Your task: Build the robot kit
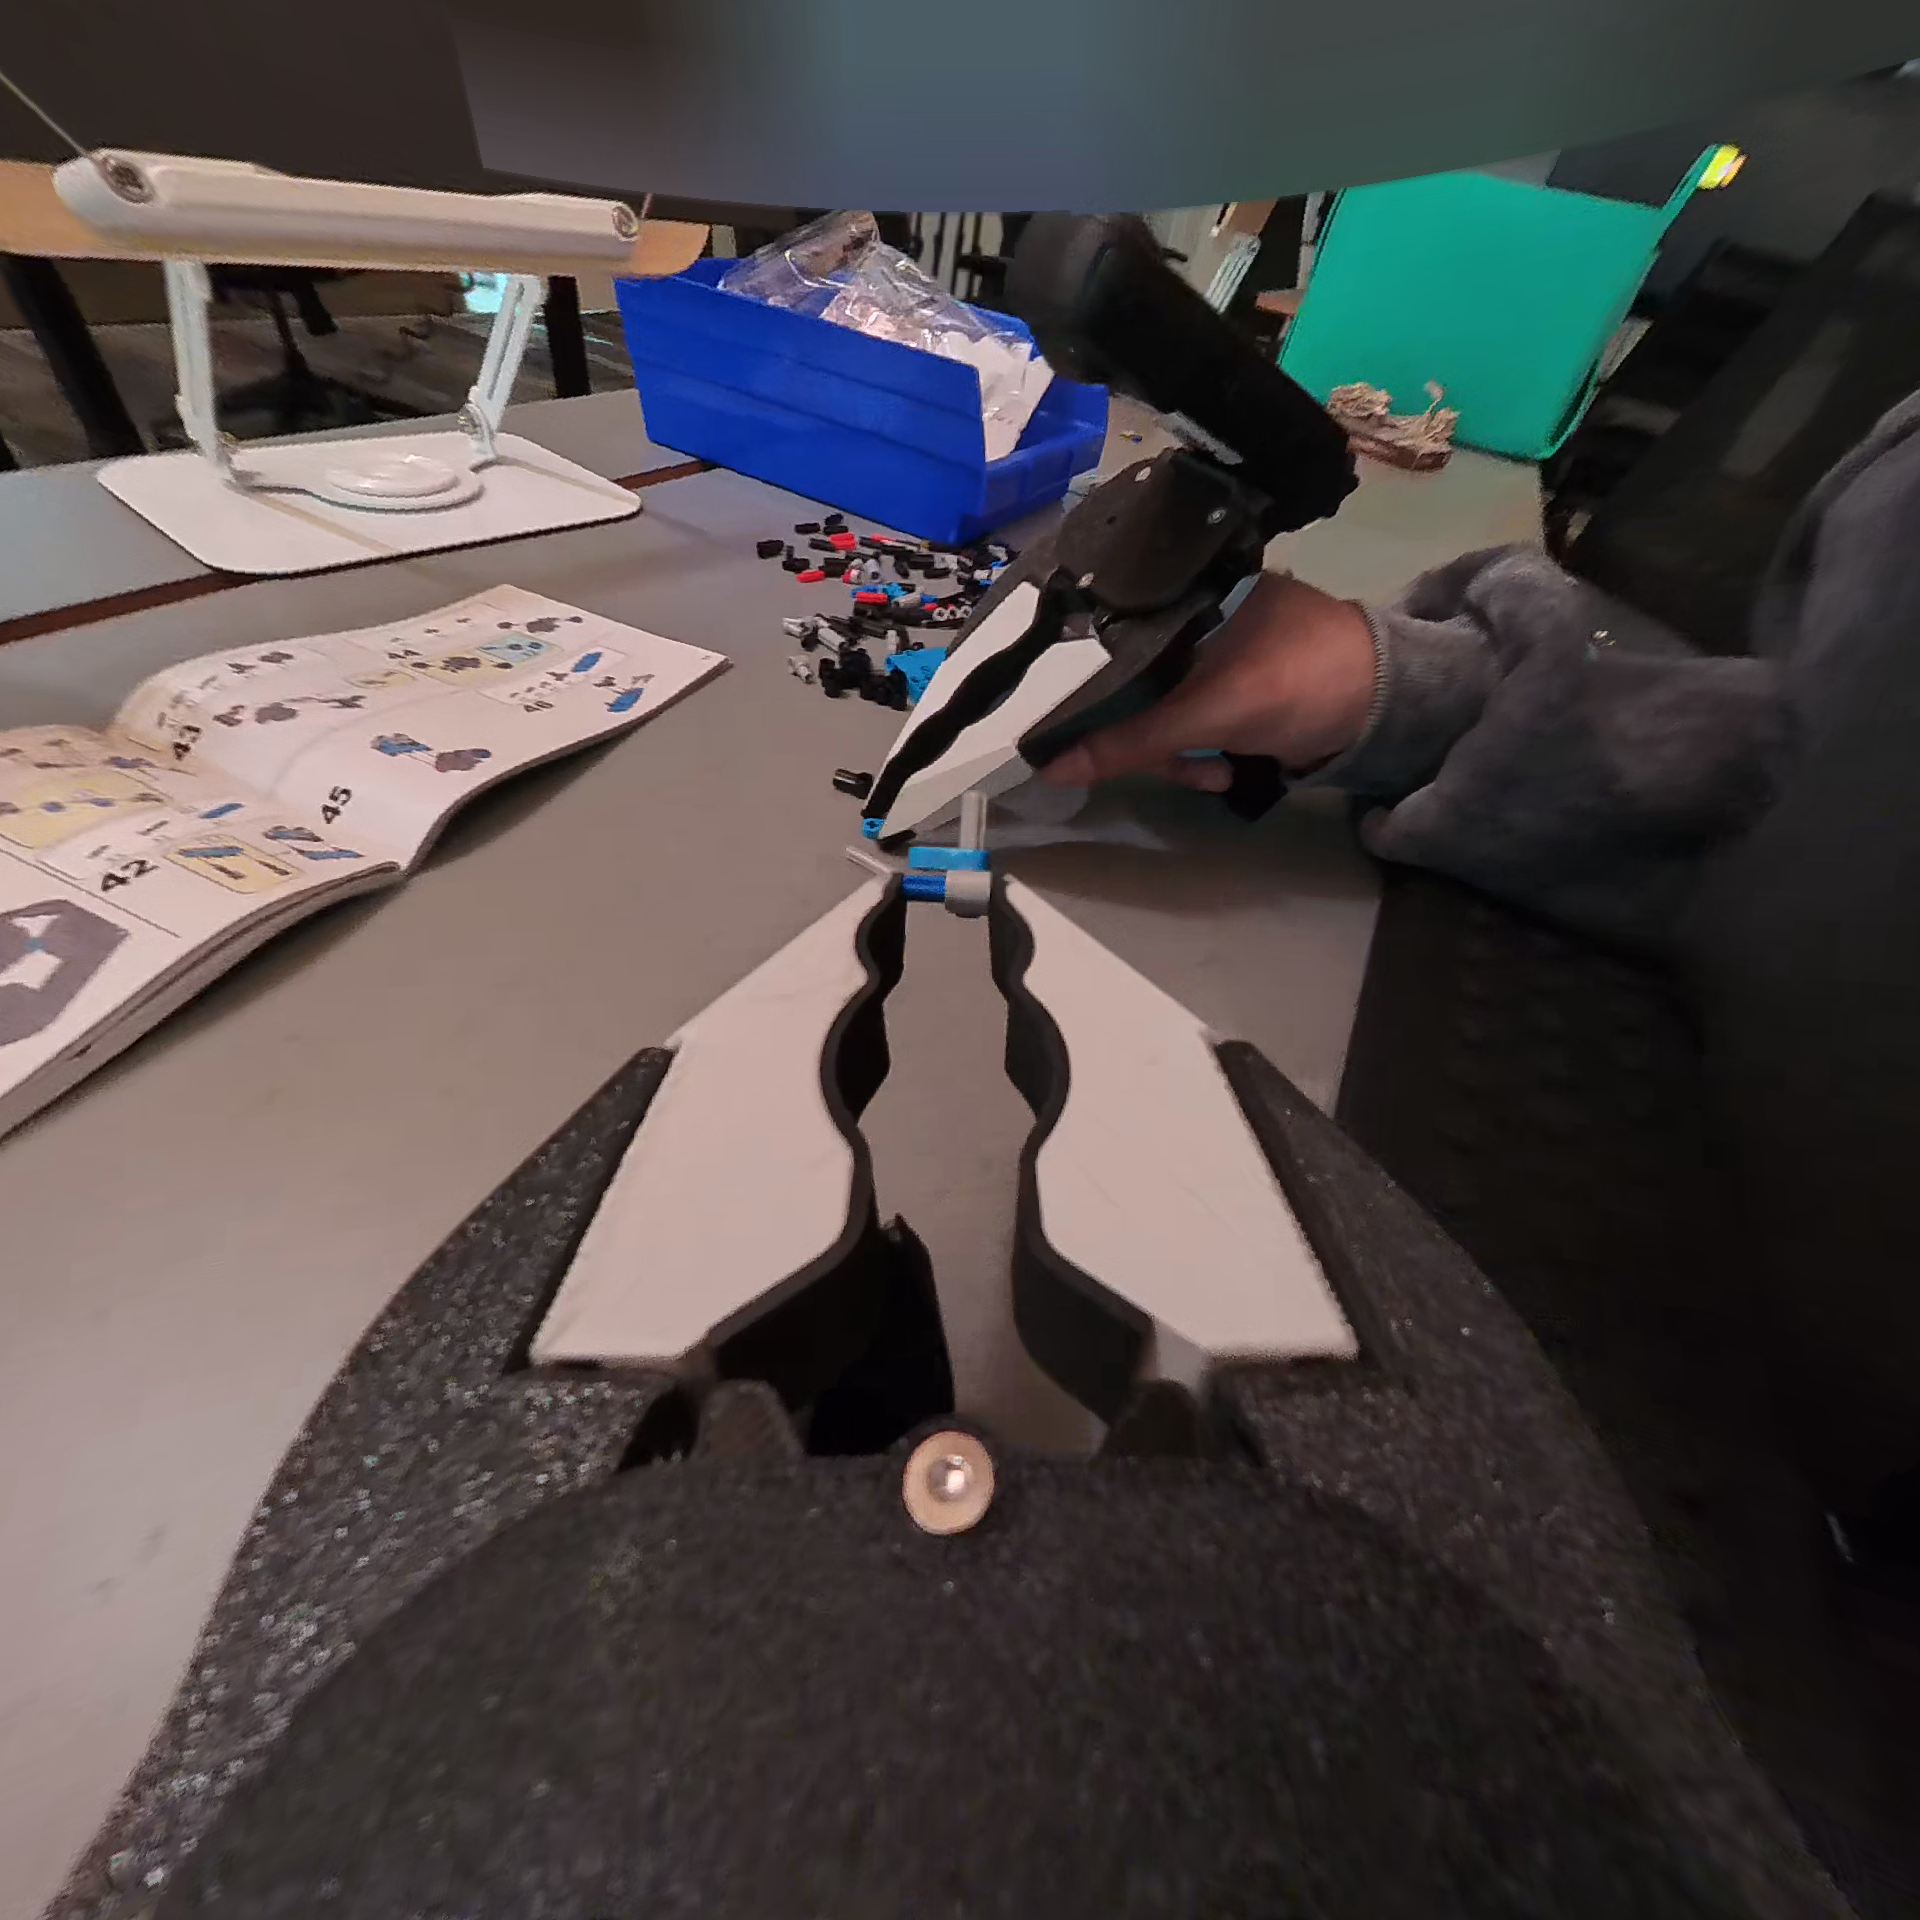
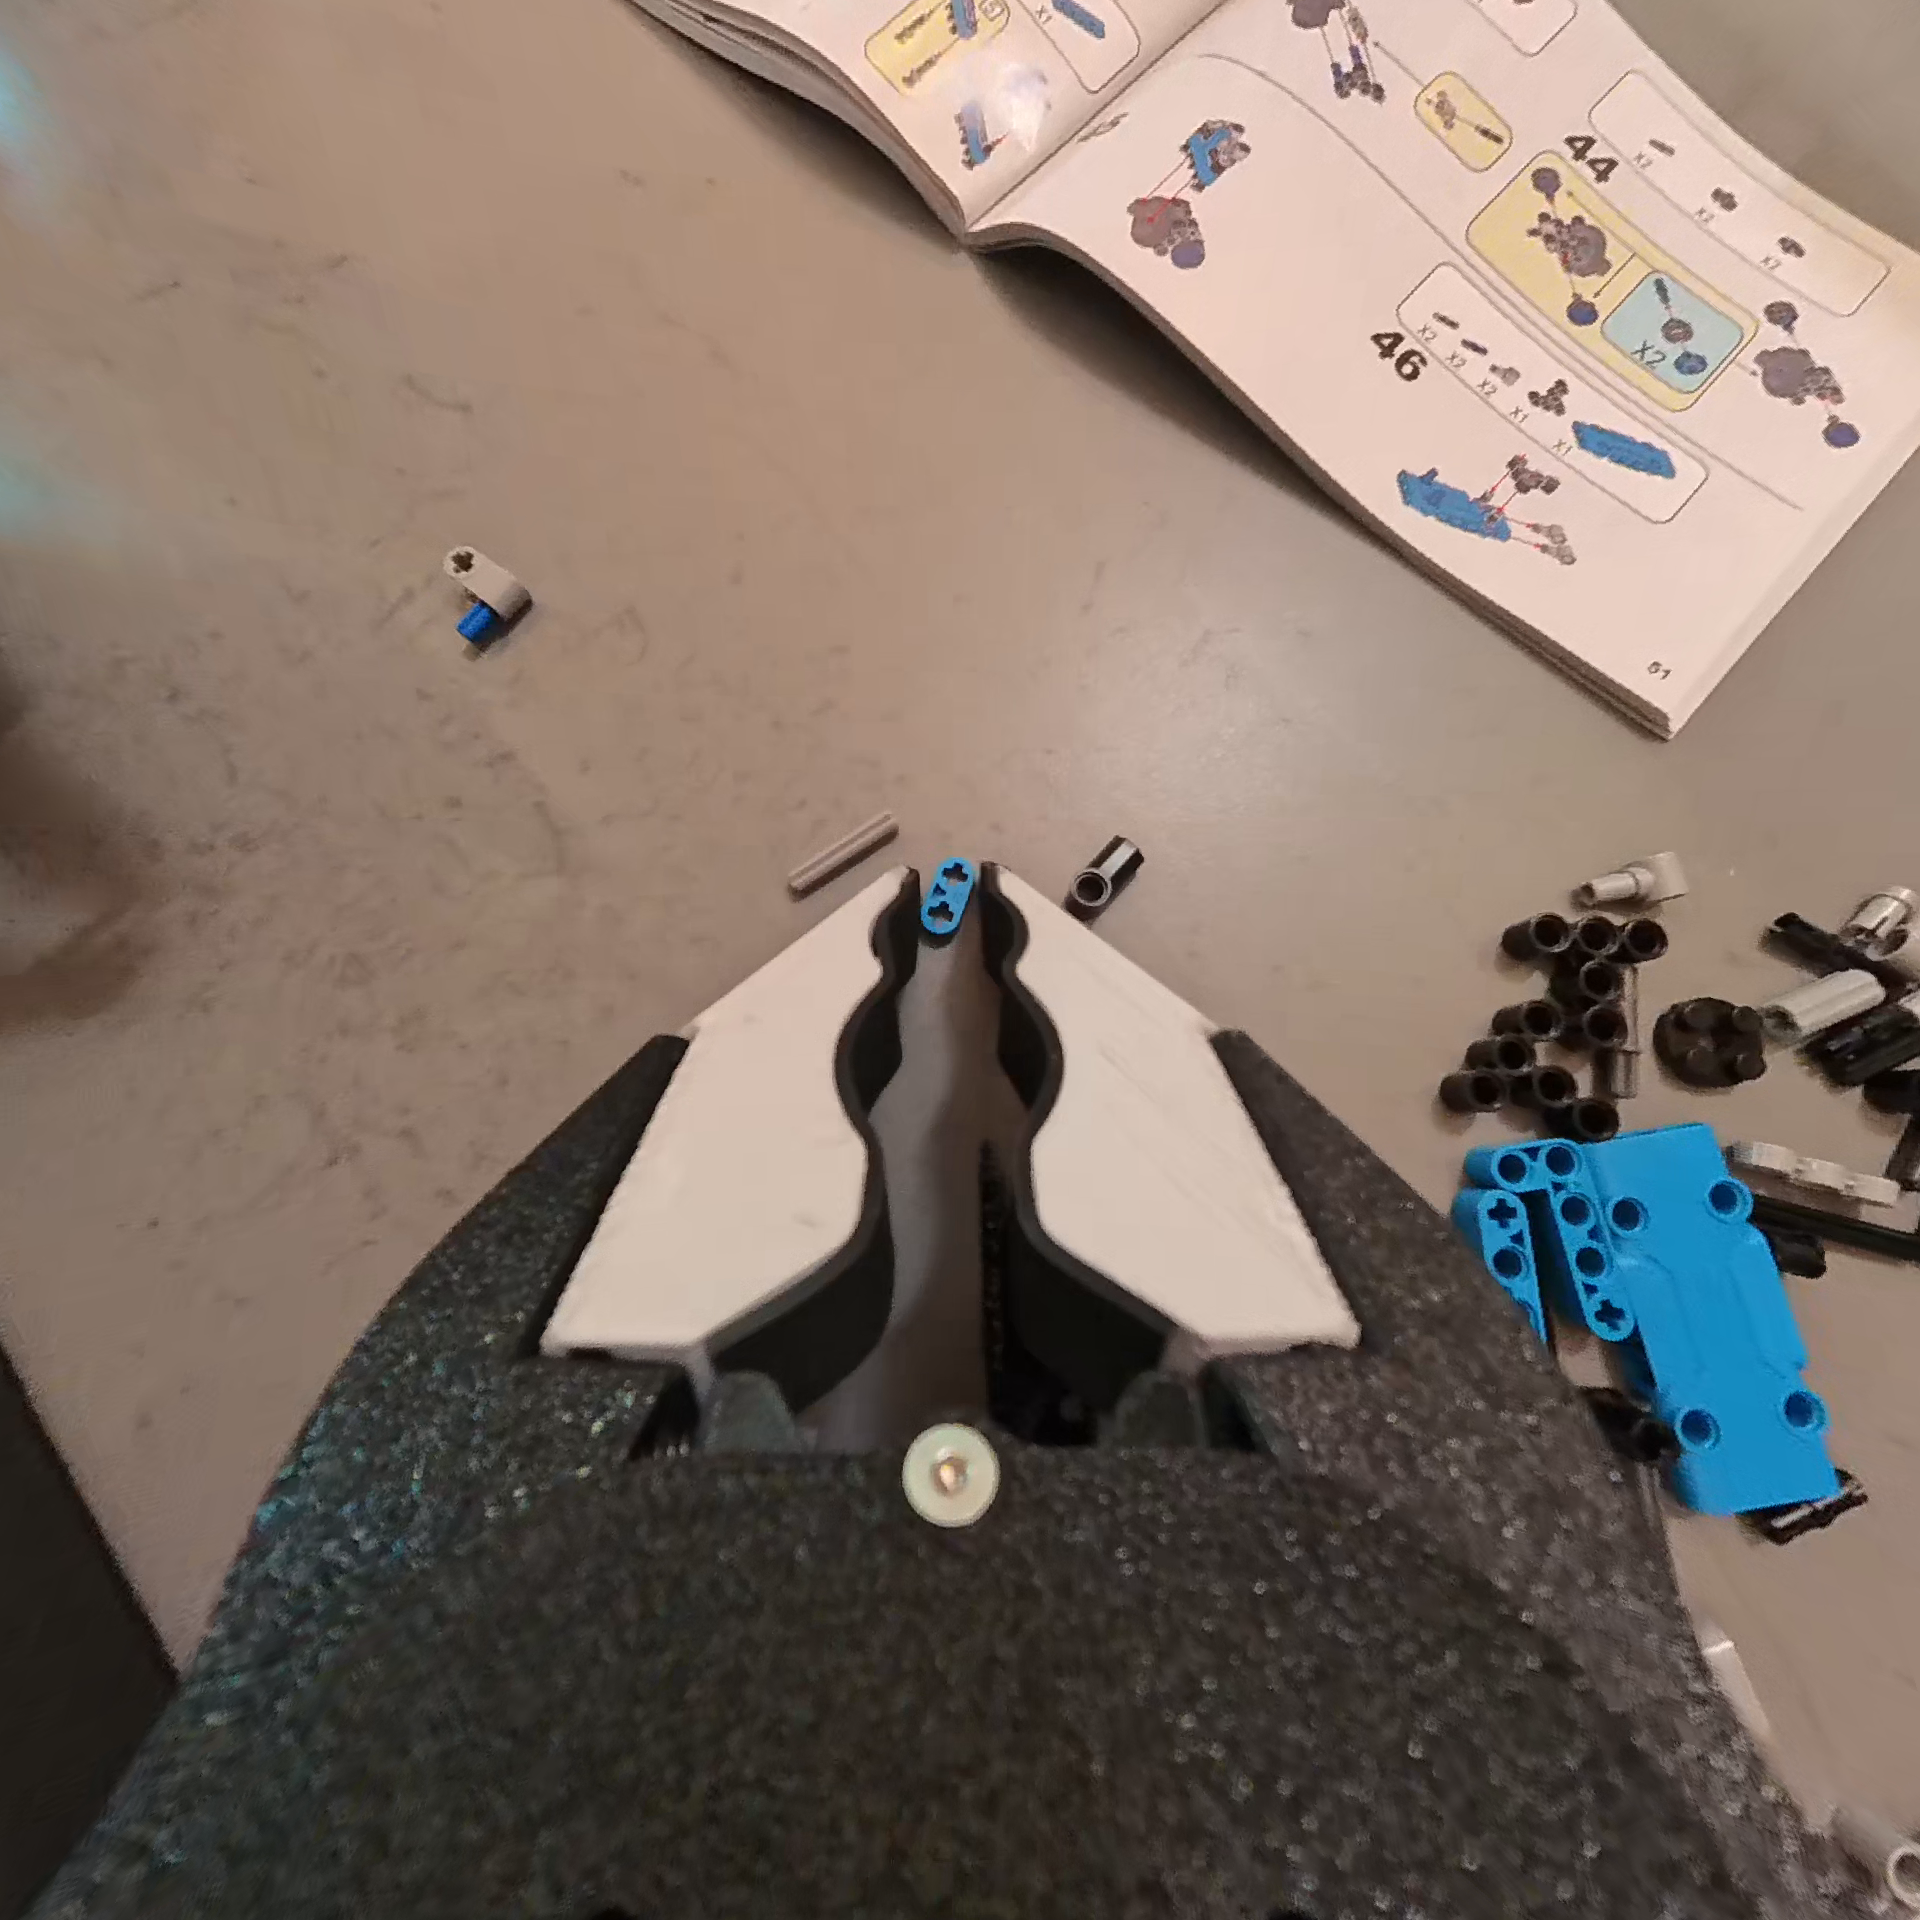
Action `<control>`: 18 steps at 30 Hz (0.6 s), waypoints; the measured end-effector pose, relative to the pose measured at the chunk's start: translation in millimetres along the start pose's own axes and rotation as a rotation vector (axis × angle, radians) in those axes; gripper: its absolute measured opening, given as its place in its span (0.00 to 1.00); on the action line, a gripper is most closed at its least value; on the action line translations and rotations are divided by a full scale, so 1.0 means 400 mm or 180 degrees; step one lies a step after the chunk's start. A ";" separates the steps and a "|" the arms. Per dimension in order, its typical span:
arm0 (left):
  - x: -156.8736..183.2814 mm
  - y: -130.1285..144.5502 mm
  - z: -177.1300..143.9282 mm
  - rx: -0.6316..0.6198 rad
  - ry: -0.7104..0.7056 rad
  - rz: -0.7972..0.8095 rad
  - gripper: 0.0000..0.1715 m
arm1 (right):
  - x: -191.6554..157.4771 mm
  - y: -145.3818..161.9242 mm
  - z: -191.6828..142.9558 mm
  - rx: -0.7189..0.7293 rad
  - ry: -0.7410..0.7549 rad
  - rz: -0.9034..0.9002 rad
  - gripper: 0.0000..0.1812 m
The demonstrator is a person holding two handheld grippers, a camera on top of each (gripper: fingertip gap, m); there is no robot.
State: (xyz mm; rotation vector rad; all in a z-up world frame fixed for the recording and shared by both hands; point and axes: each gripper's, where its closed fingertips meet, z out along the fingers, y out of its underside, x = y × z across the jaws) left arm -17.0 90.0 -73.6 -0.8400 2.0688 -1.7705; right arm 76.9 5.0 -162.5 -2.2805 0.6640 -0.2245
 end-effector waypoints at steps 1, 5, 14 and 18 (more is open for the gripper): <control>0.001 0.002 0.001 -0.0023 -0.0027 0.0049 0.09 | 0.001 0.001 -0.001 -0.0005 0.0008 0.0001 0.07; 0.011 0.002 0.003 -0.0059 -0.0087 0.0269 0.09 | 0.005 0.003 -0.003 -0.0017 0.0052 0.0008 0.08; 0.005 -0.007 0.011 -0.0121 -0.0503 0.1051 0.09 | -0.013 0.000 -0.002 0.0004 -0.0128 0.0240 0.04; 0.019 -0.009 0.014 -0.0194 -0.0716 0.1653 0.09 | -0.140 -0.145 -0.092 0.1039 -0.1537 0.1186 0.04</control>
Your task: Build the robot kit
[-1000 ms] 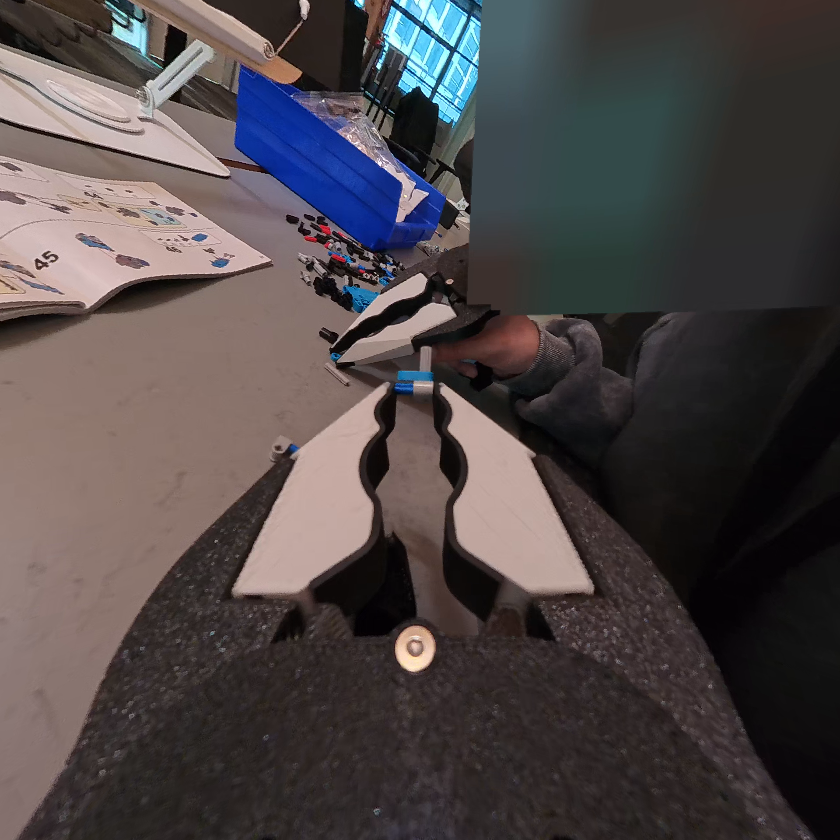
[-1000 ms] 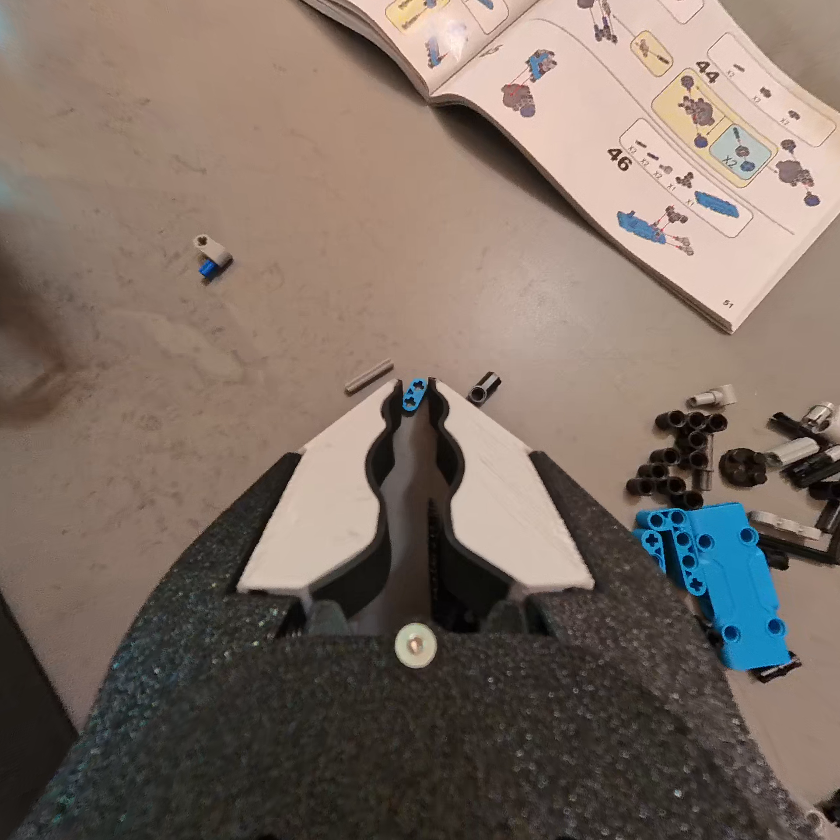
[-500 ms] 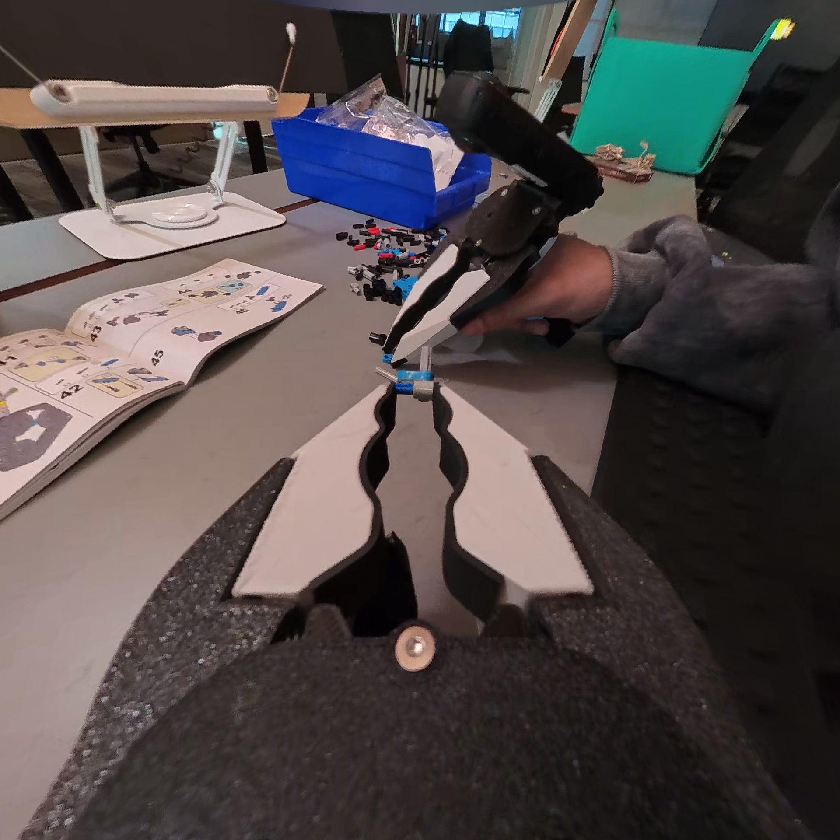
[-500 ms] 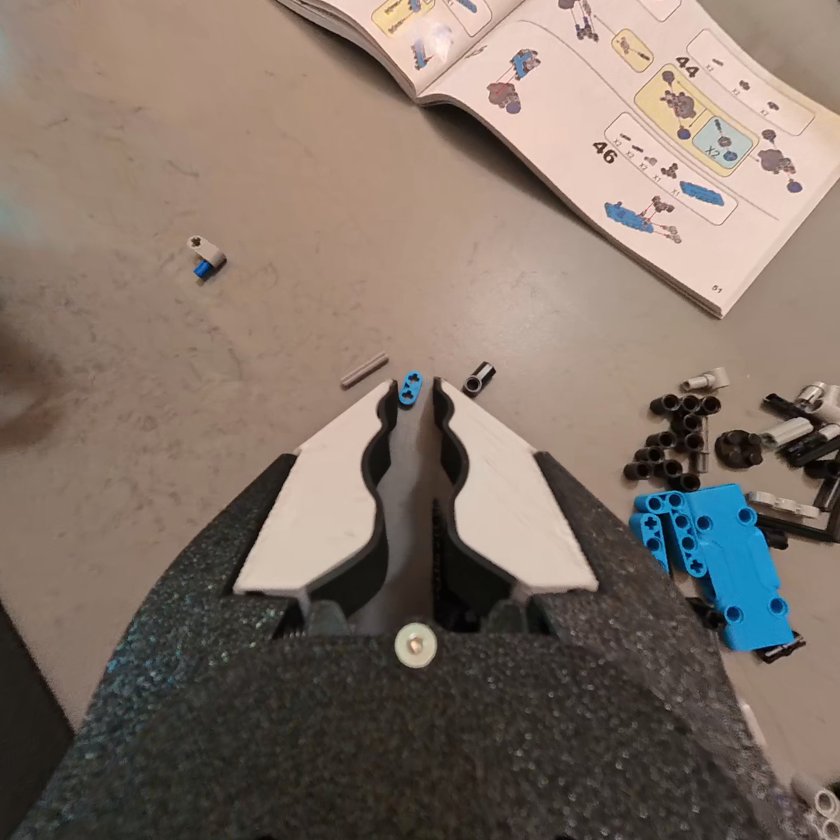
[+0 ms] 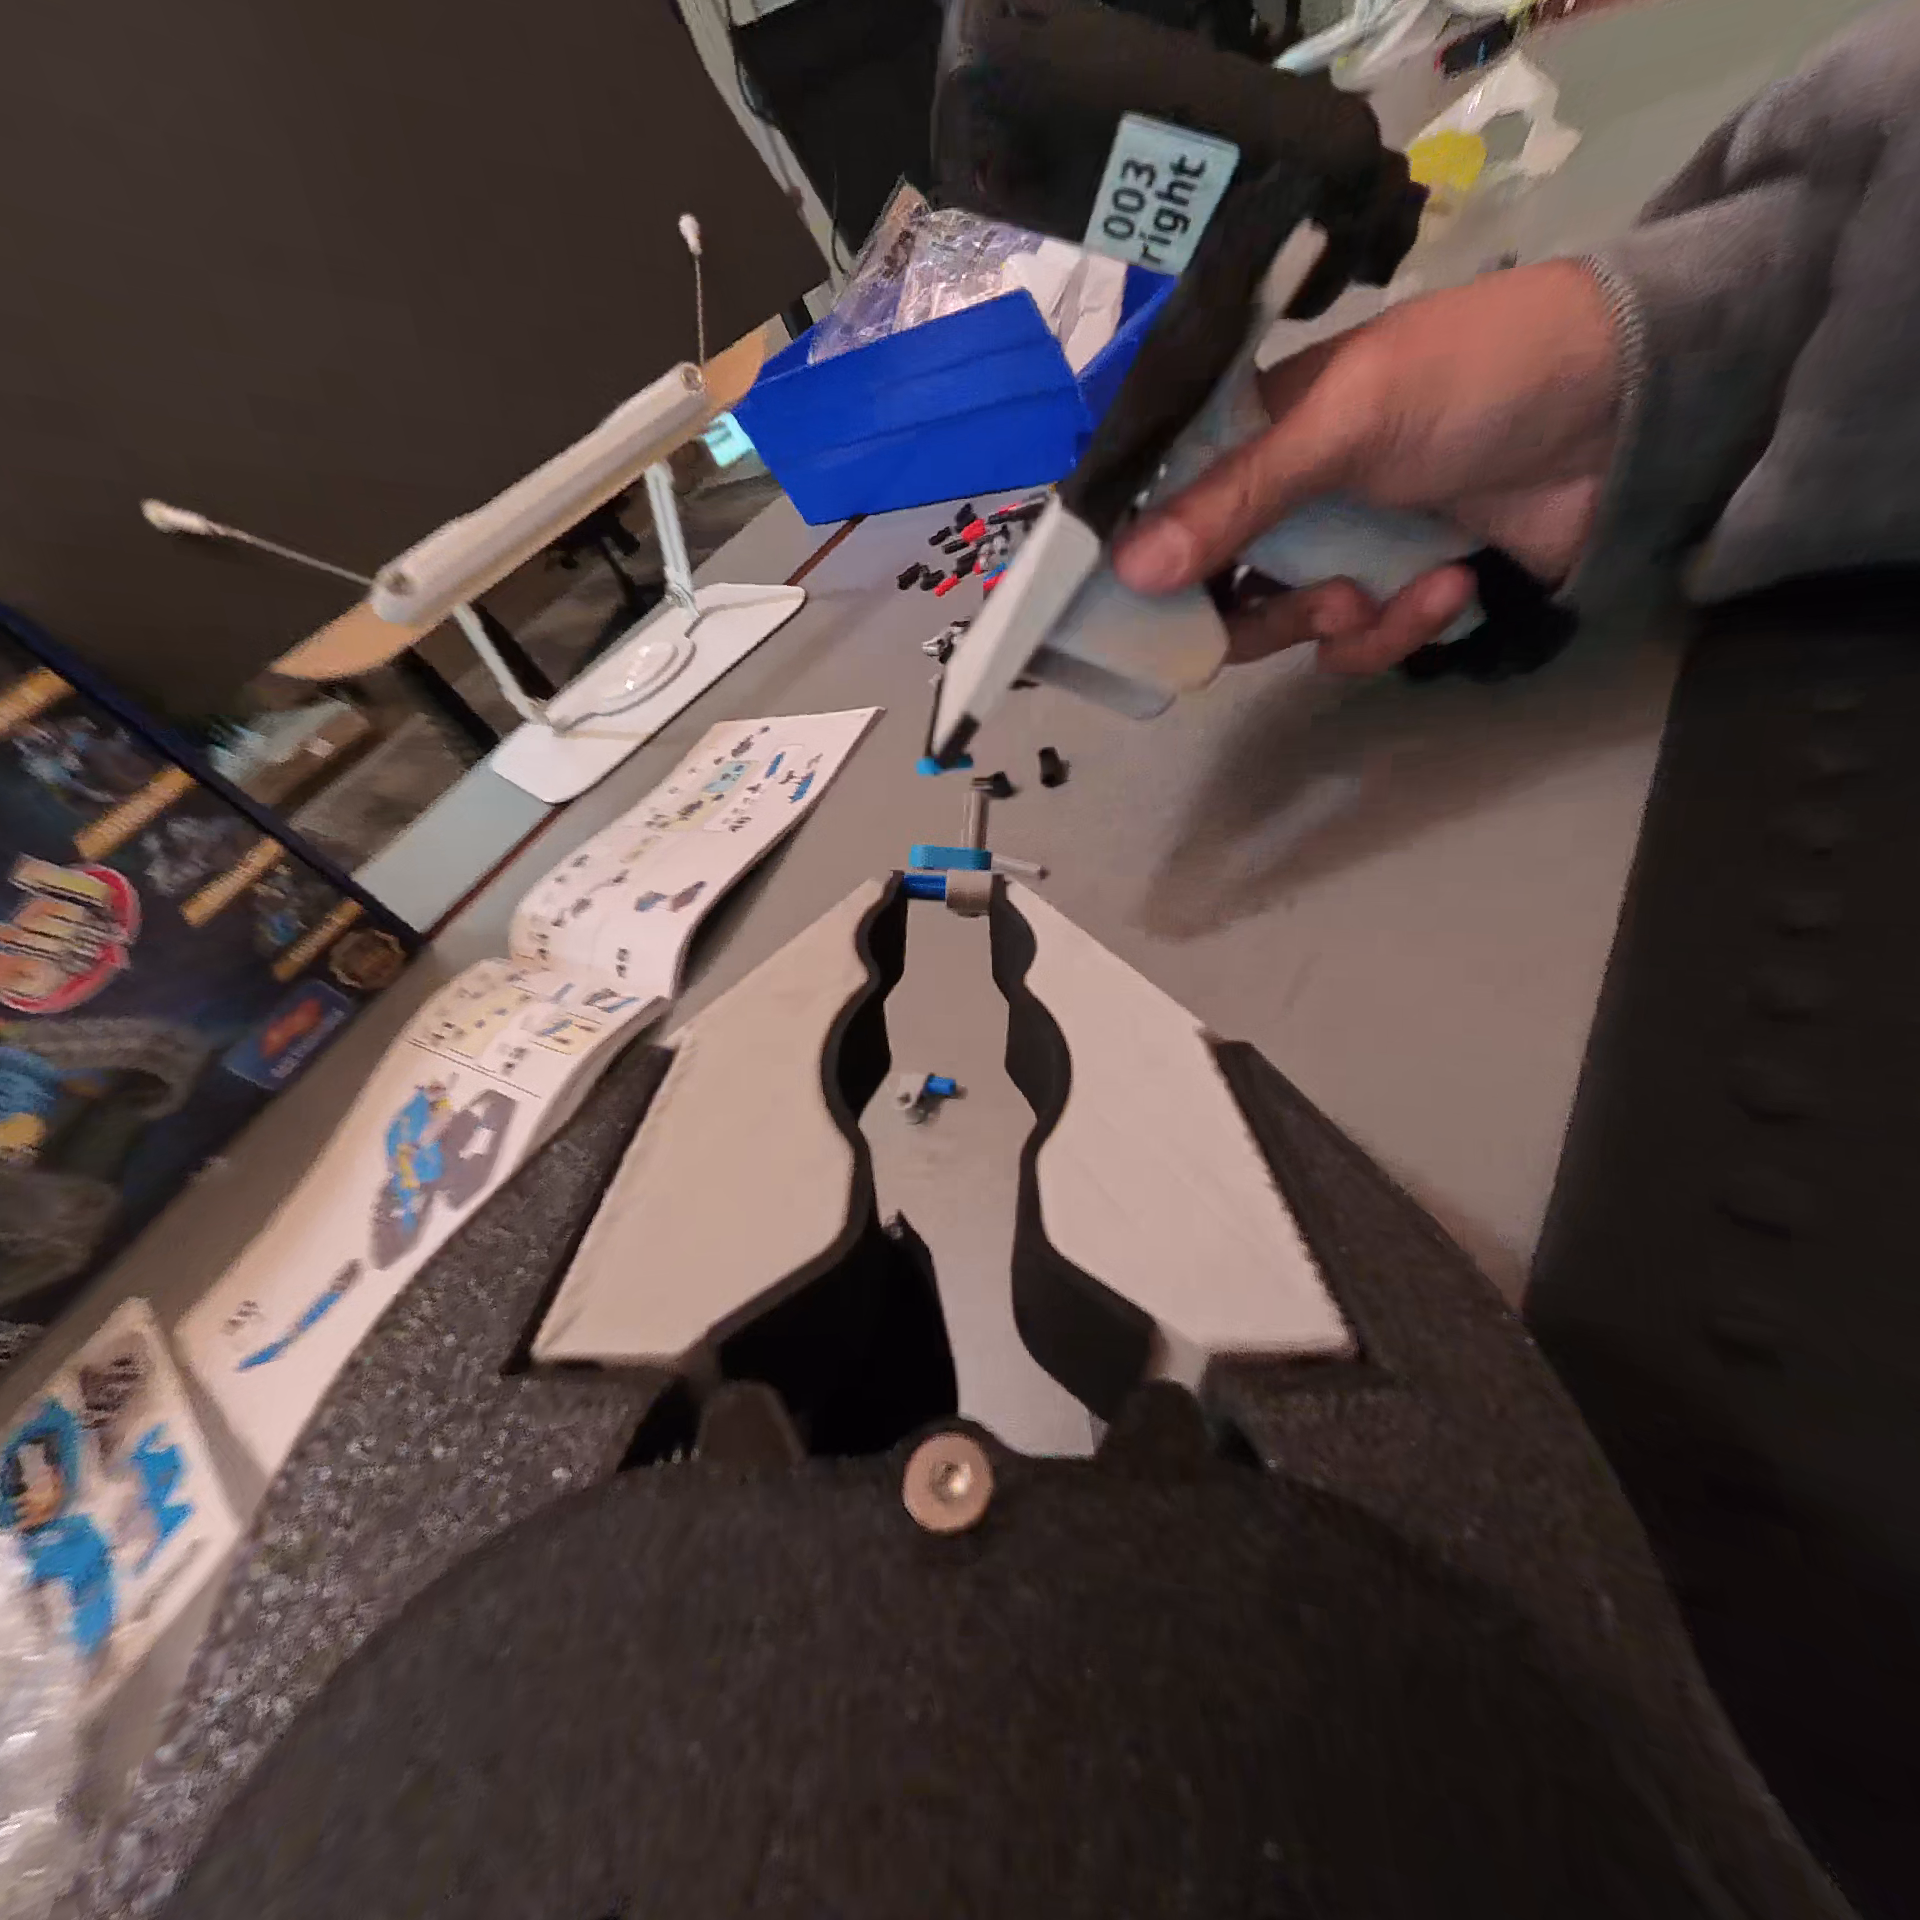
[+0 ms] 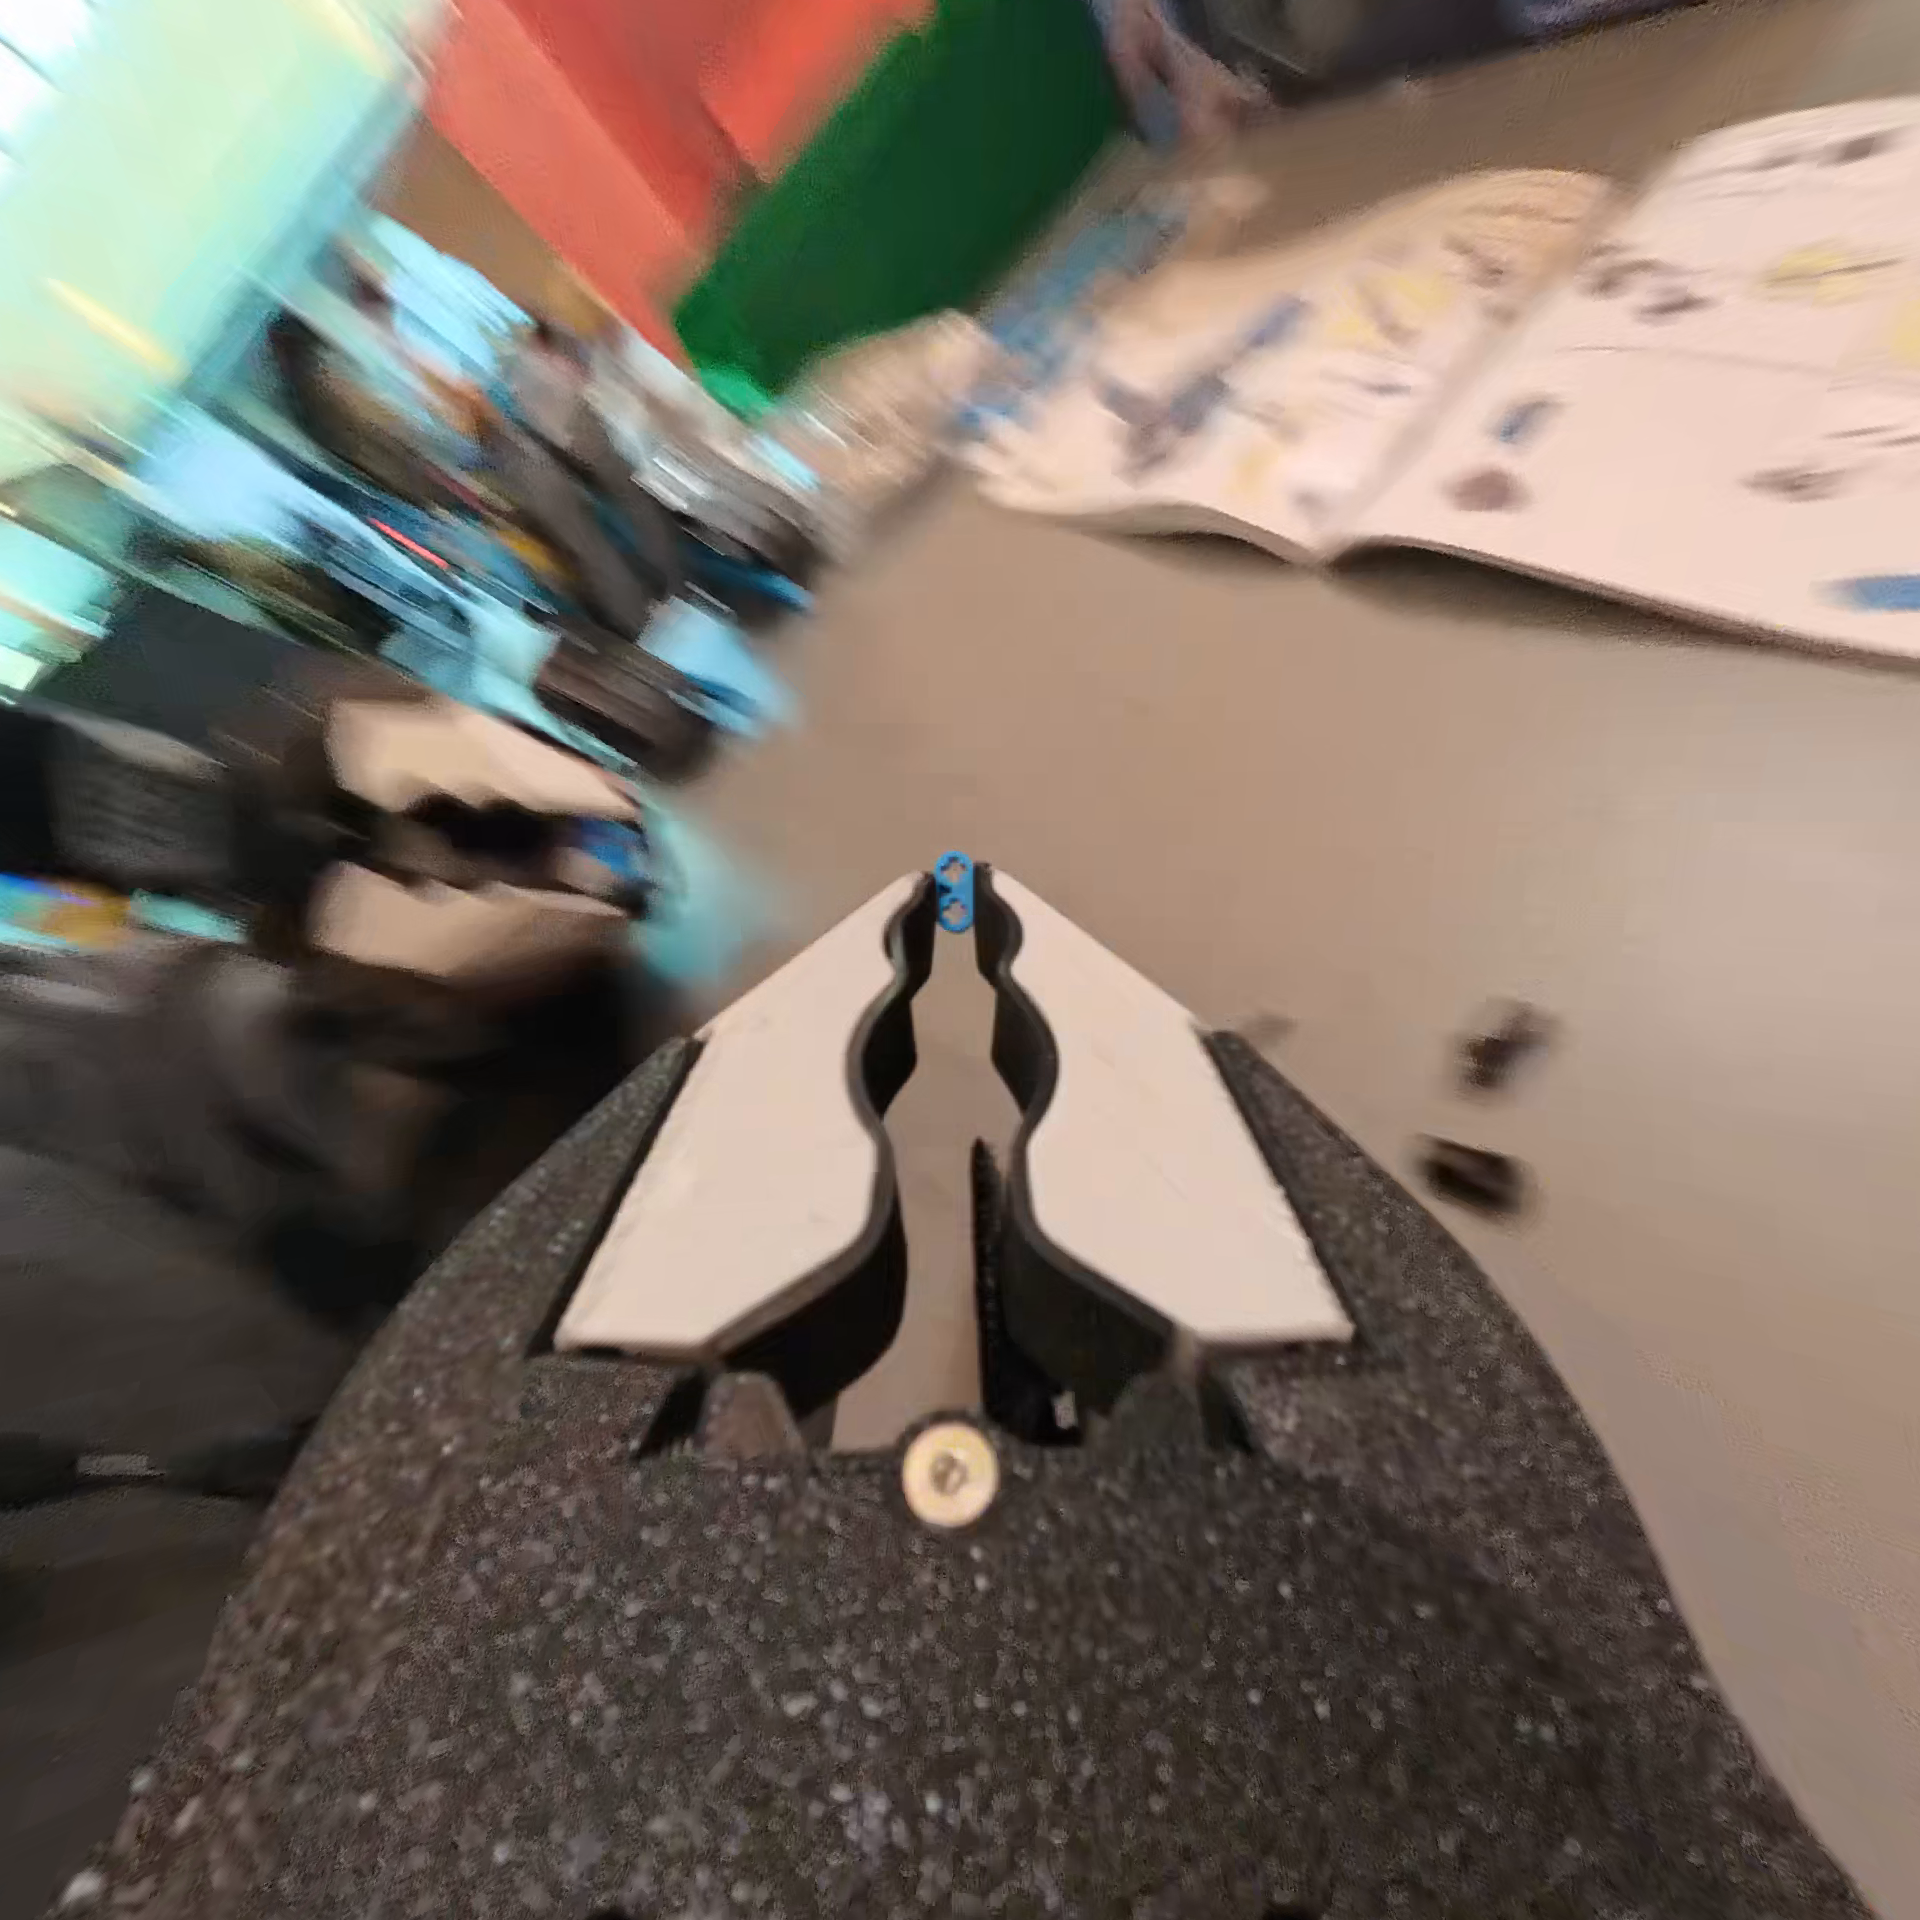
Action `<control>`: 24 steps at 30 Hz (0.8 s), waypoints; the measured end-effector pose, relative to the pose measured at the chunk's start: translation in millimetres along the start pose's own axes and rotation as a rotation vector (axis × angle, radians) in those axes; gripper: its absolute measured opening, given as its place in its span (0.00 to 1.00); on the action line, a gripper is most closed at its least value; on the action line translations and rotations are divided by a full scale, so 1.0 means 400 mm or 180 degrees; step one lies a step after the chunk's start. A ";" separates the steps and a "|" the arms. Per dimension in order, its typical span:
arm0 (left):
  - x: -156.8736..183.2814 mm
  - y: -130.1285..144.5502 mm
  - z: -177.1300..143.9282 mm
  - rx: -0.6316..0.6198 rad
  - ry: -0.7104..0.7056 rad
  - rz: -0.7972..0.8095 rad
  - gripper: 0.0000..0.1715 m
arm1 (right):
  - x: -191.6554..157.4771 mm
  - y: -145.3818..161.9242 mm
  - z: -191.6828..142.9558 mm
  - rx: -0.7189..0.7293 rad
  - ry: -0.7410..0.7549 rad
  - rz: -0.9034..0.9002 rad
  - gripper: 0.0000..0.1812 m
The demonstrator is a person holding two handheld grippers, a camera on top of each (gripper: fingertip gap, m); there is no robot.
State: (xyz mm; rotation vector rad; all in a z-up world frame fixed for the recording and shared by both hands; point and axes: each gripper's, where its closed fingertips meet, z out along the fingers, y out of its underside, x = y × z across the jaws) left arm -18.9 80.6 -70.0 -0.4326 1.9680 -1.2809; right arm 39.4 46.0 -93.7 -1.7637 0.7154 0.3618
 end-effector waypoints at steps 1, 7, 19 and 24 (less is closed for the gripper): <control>0.000 -0.002 -0.001 -0.0018 -0.0073 0.0134 0.09 | -0.044 -0.015 0.008 0.0171 -0.0369 0.0289 0.04; -0.014 0.010 0.000 -0.0201 -0.0298 0.0326 0.08 | -0.163 -0.018 0.050 0.0396 -0.1306 0.0965 0.03; -0.019 0.034 0.018 -0.0320 -0.0135 -0.0074 0.09 | -0.162 -0.001 0.077 0.0353 -0.1006 0.0664 0.04; -0.023 0.040 0.020 -0.0358 -0.0151 -0.0108 0.09 | -0.138 -0.007 0.070 0.0419 -0.0900 0.0733 0.04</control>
